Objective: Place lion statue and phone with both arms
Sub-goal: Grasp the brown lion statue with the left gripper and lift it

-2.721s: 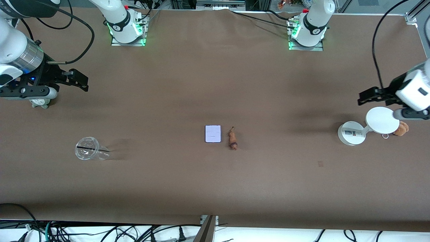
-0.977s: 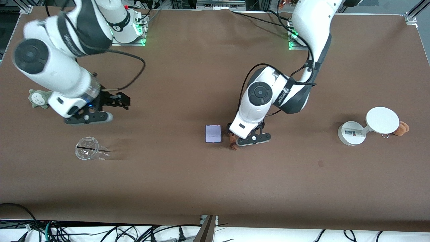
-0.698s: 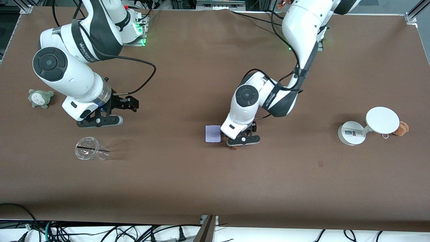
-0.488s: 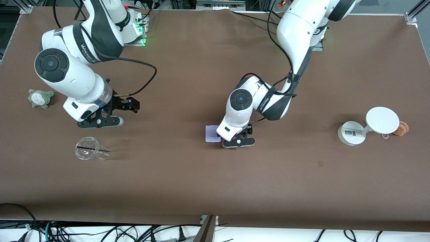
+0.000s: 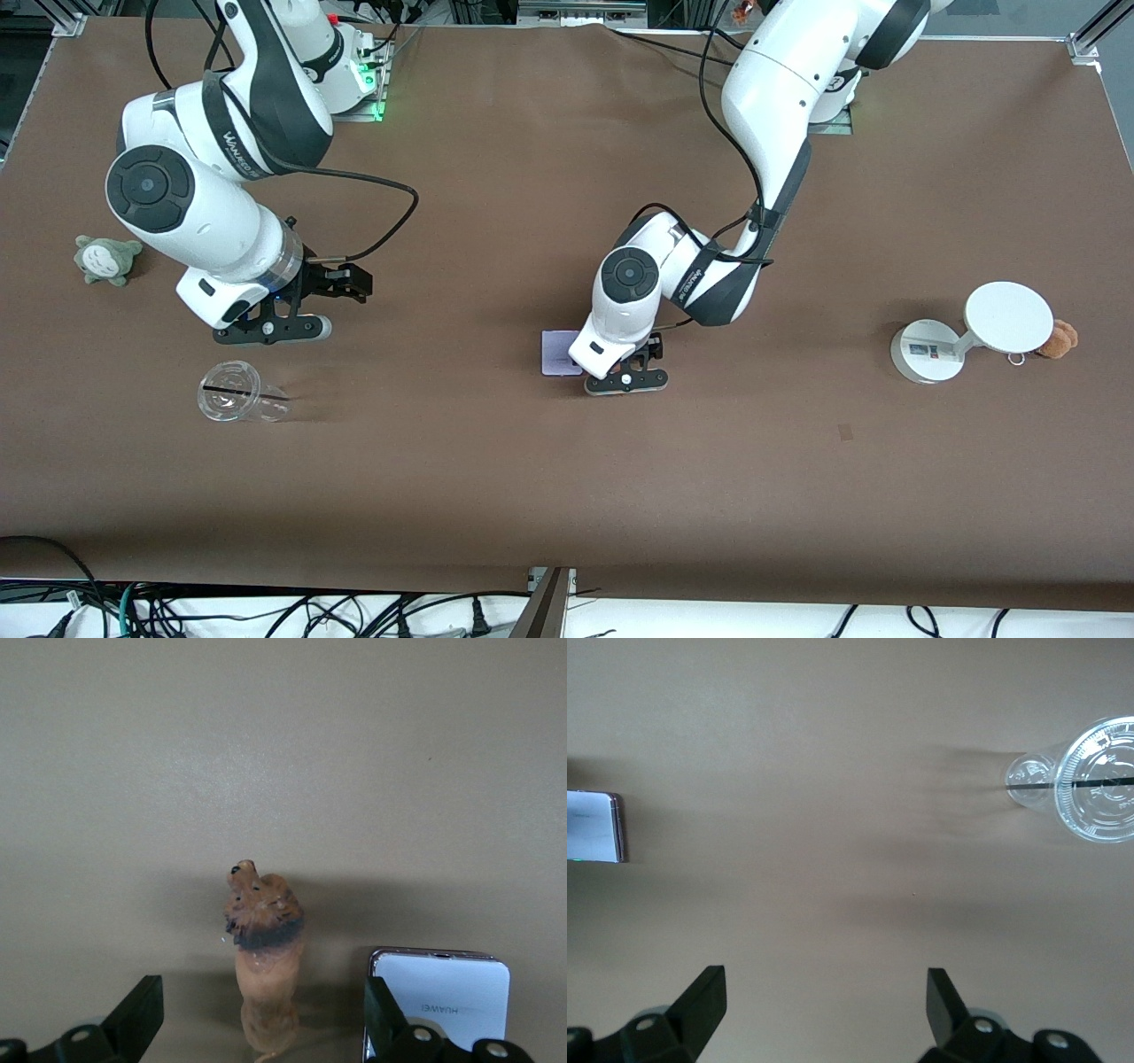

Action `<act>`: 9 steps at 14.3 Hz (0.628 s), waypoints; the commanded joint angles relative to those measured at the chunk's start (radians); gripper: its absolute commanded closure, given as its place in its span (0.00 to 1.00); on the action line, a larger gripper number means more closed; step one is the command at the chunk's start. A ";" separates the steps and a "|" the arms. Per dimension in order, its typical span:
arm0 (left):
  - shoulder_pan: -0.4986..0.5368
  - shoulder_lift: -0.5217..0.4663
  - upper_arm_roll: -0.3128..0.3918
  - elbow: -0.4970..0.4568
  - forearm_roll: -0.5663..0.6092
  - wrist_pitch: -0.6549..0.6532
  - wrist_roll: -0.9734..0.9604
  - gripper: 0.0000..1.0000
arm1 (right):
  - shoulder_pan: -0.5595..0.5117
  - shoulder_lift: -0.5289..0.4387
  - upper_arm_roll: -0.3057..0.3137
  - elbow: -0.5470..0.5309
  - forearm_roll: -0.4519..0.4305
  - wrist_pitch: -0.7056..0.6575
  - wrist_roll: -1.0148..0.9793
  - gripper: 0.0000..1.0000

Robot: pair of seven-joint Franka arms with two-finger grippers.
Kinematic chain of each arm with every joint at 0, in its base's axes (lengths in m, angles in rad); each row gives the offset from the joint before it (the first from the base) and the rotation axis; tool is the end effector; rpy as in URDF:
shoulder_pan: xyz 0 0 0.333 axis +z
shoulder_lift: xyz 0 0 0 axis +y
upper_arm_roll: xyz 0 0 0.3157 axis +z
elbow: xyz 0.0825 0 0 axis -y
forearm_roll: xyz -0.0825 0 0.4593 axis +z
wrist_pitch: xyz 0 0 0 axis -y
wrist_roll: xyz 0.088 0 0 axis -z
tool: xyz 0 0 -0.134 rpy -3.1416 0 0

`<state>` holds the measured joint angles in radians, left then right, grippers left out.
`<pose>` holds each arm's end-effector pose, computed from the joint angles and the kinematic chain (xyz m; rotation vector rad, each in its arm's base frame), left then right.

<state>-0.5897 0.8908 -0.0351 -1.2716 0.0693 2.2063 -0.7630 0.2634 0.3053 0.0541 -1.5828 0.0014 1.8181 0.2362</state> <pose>0.6694 -0.4710 0.1500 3.1299 0.1753 0.0834 0.6793 0.2203 0.4048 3.1351 0.1239 -0.1126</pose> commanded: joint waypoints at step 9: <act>-0.009 0.048 0.011 0.044 0.021 0.050 -0.002 0.65 | 0.007 0.003 -0.002 0.010 0.009 -0.003 0.014 0.00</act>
<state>-0.5897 0.9220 -0.0337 -1.2653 0.0699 2.2596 -0.7628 0.2638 0.3053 0.0541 -1.5826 0.0014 1.8188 0.2366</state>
